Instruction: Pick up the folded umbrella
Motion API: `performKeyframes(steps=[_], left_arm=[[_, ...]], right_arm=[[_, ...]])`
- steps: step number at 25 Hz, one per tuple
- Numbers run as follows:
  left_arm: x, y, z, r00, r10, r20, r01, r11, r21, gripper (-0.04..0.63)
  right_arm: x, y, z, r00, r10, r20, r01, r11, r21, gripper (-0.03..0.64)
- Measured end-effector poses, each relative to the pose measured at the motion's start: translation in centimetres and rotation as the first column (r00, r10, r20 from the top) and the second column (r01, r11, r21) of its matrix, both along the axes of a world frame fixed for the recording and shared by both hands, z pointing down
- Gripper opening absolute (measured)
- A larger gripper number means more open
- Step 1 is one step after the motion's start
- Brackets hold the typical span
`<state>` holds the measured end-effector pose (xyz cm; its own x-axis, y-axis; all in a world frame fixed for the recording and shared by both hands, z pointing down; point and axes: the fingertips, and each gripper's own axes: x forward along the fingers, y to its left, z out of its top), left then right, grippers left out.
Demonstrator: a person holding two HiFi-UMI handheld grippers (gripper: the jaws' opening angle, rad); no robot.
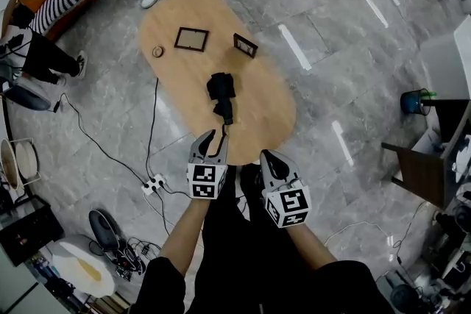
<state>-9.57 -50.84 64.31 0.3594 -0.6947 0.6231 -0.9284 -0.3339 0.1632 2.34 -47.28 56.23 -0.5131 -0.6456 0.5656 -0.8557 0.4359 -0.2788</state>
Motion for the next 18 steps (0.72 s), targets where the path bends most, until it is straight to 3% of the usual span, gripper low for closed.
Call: performKeyframes(steps=[18], left_arm=[[-1.0,-4.4,10.3,0.999,-0.016,-0.041,0.011,0.993,-0.121,0.143]], right_arm=[[-1.0,0.3,4.3,0.998,0.009,-0.064,-0.012,0.999,-0.051,0.012]])
